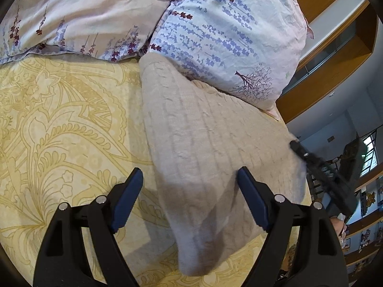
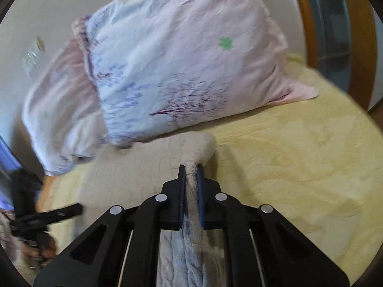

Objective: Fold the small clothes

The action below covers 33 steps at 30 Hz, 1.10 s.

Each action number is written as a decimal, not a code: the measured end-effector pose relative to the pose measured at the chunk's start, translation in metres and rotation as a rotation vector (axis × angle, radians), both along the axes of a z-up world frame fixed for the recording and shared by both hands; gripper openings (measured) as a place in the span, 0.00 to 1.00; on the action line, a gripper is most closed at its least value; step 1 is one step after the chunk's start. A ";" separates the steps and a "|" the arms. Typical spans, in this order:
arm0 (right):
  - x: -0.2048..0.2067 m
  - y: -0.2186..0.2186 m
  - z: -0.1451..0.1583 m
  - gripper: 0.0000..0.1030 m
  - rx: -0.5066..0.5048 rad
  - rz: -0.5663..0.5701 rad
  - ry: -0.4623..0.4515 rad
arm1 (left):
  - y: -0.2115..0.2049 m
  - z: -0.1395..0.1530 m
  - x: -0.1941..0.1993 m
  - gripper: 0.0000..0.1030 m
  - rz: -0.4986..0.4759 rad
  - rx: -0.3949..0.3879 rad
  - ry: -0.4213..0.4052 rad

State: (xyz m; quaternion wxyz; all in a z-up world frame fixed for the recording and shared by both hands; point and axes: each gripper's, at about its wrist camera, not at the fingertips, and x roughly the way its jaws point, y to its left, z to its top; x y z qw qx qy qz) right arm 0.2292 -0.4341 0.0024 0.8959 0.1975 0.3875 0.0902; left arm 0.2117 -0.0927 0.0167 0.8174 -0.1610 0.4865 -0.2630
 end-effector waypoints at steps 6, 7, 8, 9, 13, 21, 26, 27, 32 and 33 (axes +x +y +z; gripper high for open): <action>0.008 -0.001 -0.041 0.08 0.034 -0.023 0.133 | -0.004 -0.005 0.001 0.79 -0.010 -0.005 0.013; 0.008 0.000 -0.041 0.09 0.031 -0.024 0.134 | -0.005 -0.006 0.002 0.79 -0.010 -0.005 0.015; 0.008 0.001 -0.041 0.09 0.025 -0.019 0.137 | -0.005 -0.009 0.003 0.79 -0.009 -0.007 0.020; 0.008 0.001 -0.039 0.10 0.019 -0.012 0.139 | -0.005 -0.010 0.003 0.80 -0.009 -0.009 0.024; 0.006 -0.017 -0.028 0.32 0.123 -0.024 0.149 | -0.001 -0.016 0.006 0.81 -0.001 -0.043 0.056; 0.022 -0.044 -0.031 0.74 0.398 -0.004 0.213 | 0.009 -0.018 0.023 0.81 0.012 -0.151 0.136; 0.037 -0.042 -0.044 0.74 0.429 0.026 0.280 | 0.010 -0.024 0.032 0.81 0.017 -0.175 0.171; 0.038 -0.042 -0.046 0.74 0.437 0.039 0.286 | 0.009 -0.025 0.033 0.81 0.012 -0.179 0.173; 0.045 -0.035 -0.058 0.74 0.455 0.095 0.299 | 0.003 -0.028 0.040 0.81 -0.018 -0.225 0.190; 0.044 -0.034 -0.057 0.74 0.458 0.112 0.289 | 0.002 -0.028 0.041 0.80 -0.024 -0.228 0.191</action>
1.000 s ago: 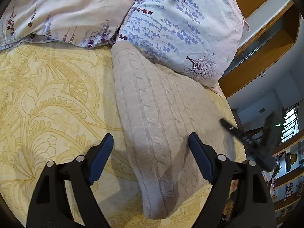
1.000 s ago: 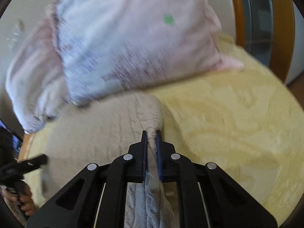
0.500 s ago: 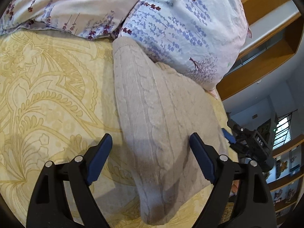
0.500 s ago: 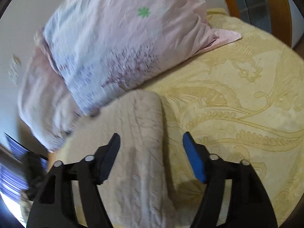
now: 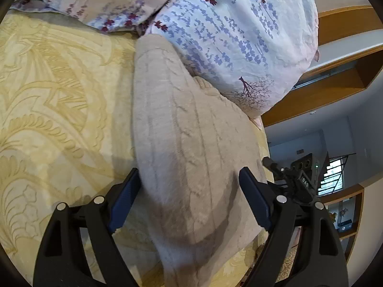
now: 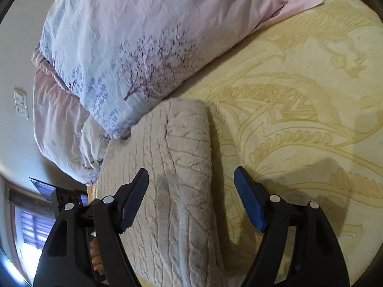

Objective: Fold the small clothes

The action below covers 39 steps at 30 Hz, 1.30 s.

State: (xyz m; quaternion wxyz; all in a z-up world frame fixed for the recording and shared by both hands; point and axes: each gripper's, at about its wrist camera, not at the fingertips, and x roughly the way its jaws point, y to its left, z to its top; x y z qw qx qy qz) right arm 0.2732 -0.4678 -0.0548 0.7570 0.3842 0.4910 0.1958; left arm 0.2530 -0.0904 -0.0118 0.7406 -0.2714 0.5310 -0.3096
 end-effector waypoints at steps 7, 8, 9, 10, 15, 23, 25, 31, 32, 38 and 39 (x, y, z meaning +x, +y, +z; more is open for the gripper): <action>0.001 0.022 -0.003 0.65 0.030 0.096 -0.030 | -0.004 -0.001 0.002 0.74 -0.011 -0.012 -0.010; 0.001 0.024 -0.003 0.63 0.026 0.101 -0.037 | -0.004 -0.002 0.003 0.70 -0.010 -0.014 -0.007; 0.001 0.026 -0.004 0.57 0.036 0.106 -0.034 | -0.003 -0.003 0.004 0.66 -0.006 -0.018 -0.002; 0.001 0.027 -0.007 0.54 0.052 0.108 -0.028 | -0.001 -0.005 0.004 0.64 -0.002 -0.028 0.008; -0.007 0.028 -0.010 0.35 0.134 0.091 -0.044 | 0.005 -0.002 -0.001 0.42 0.002 -0.069 -0.003; -0.031 0.055 0.021 0.32 0.128 0.121 -0.125 | 0.031 0.027 -0.020 0.37 -0.021 -0.105 -0.063; -0.036 0.073 0.030 0.31 0.117 0.146 -0.158 | 0.046 0.035 -0.025 0.37 -0.018 -0.097 -0.080; -0.033 0.138 0.055 0.31 0.038 0.212 -0.301 | 0.112 0.056 -0.030 0.38 0.050 -0.045 -0.136; -0.032 0.149 0.057 0.30 0.024 0.216 -0.323 | 0.123 0.057 -0.029 0.38 0.066 -0.035 -0.136; -0.012 0.195 0.025 0.20 -0.087 0.176 -0.251 | 0.170 0.014 0.000 0.45 0.192 0.053 -0.013; -0.010 0.197 0.019 0.21 -0.076 0.173 -0.231 | 0.174 0.003 0.002 0.48 0.206 0.023 0.018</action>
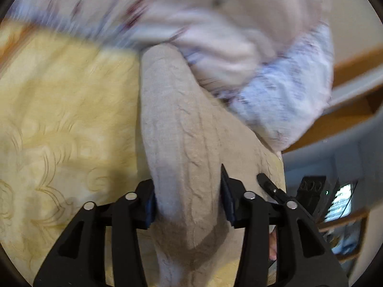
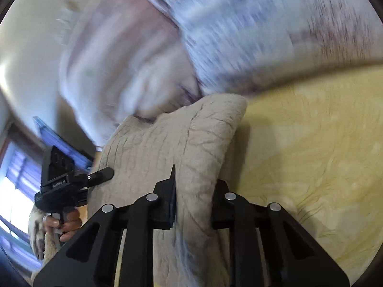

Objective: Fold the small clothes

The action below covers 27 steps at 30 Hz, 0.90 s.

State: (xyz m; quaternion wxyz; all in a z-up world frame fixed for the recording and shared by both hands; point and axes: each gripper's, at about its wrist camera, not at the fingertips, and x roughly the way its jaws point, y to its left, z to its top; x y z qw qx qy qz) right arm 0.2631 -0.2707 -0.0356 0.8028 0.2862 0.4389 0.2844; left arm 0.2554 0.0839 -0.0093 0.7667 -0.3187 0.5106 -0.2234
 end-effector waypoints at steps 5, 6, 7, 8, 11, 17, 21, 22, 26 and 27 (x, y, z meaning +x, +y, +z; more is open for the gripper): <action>0.000 -0.015 0.006 0.28 0.036 -0.007 0.025 | 0.006 -0.002 -0.007 0.53 0.009 -0.012 -0.037; -0.002 -0.019 0.009 0.28 0.045 -0.018 0.021 | 0.007 0.003 -0.009 0.53 0.015 0.006 -0.055; -0.003 -0.026 0.012 0.28 0.060 -0.032 0.015 | 0.008 0.012 -0.016 0.54 0.026 0.046 -0.095; -0.004 -0.029 0.012 0.28 0.064 -0.040 0.014 | 0.009 0.020 -0.022 0.55 0.036 0.078 -0.130; -0.001 -0.035 0.010 0.28 0.073 -0.062 0.024 | 0.001 0.041 -0.039 0.63 0.040 0.177 -0.242; -0.001 -0.022 0.008 0.11 -0.053 -0.117 -0.004 | -0.016 0.049 -0.058 0.68 0.021 0.309 -0.293; 0.003 -0.018 0.004 0.11 -0.116 -0.132 0.024 | -0.018 0.042 -0.067 0.71 0.038 0.377 -0.283; 0.000 -0.017 0.011 0.12 -0.141 -0.130 0.006 | -0.016 0.041 -0.072 0.72 0.043 0.382 -0.282; -0.033 -0.018 0.041 0.30 -0.188 -0.139 -0.128 | -0.011 0.042 -0.095 0.78 0.069 0.442 -0.304; -0.042 -0.018 0.046 0.30 -0.173 -0.124 -0.156 | -0.012 0.043 -0.102 0.79 0.076 0.468 -0.320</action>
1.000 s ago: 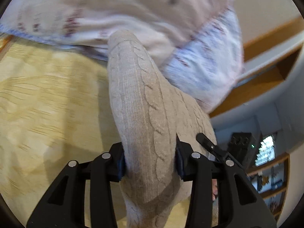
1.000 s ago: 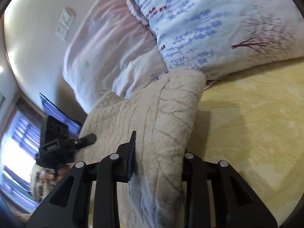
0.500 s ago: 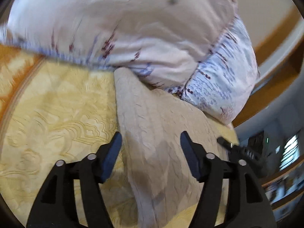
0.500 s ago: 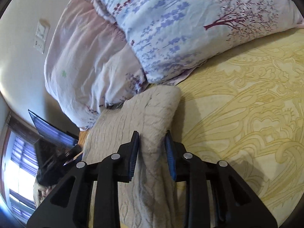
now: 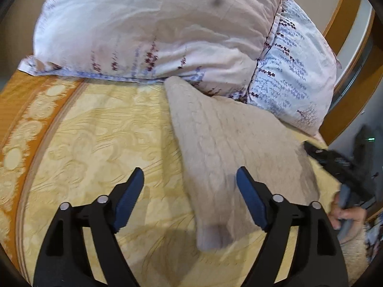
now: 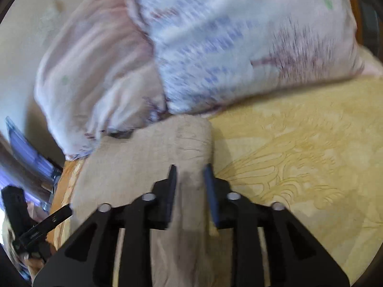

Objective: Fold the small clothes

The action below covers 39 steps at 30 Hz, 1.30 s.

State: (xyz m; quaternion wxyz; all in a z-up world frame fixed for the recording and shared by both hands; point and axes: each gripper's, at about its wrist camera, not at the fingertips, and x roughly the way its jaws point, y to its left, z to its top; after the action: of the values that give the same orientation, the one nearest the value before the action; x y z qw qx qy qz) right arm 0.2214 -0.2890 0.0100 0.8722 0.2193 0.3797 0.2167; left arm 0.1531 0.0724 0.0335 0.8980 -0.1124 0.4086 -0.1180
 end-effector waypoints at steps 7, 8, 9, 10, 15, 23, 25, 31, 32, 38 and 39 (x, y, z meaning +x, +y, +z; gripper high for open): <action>-0.027 0.038 -0.012 0.35 -0.151 0.142 0.036 | -0.022 -0.012 -0.012 0.84 -0.026 0.132 0.023; -0.024 0.039 -0.018 0.36 -0.164 0.131 0.052 | -0.025 -0.016 -0.009 0.84 -0.028 0.141 0.035; -0.023 0.037 -0.021 0.36 -0.154 0.116 0.048 | -0.028 -0.019 -0.006 0.84 -0.030 0.150 0.045; -0.022 0.035 -0.020 0.36 -0.138 0.109 0.061 | -0.029 -0.023 -0.005 0.84 -0.022 0.163 0.054; -0.046 0.024 -0.001 0.85 -0.159 0.031 -0.006 | -0.023 -0.018 -0.022 0.89 -0.009 0.146 0.024; -0.087 0.023 -0.001 0.97 -0.254 -0.035 -0.064 | -0.020 -0.013 -0.058 0.98 0.053 0.188 -0.002; -0.089 0.028 -0.004 0.99 -0.275 -0.039 -0.057 | -0.023 -0.018 -0.061 0.98 0.053 0.193 0.026; -0.095 0.045 -0.017 0.99 -0.329 -0.011 0.008 | -0.036 -0.031 -0.065 0.98 0.035 0.243 0.076; -0.096 0.047 -0.019 0.99 -0.330 -0.007 0.017 | -0.038 -0.033 -0.065 0.98 0.035 0.261 0.085; -0.097 0.062 -0.031 0.99 -0.392 -0.007 0.067 | -0.047 -0.043 -0.063 0.98 0.030 0.340 0.116; -0.097 0.064 -0.032 0.99 -0.399 -0.005 0.070 | -0.048 -0.043 -0.063 0.98 0.028 0.344 0.114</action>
State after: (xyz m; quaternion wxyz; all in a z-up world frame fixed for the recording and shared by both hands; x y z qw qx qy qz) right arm 0.1242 -0.2248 -0.0223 0.8853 0.0505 0.4446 0.1270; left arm 0.0904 0.0241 -0.0096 0.8809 0.0307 0.4715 -0.0272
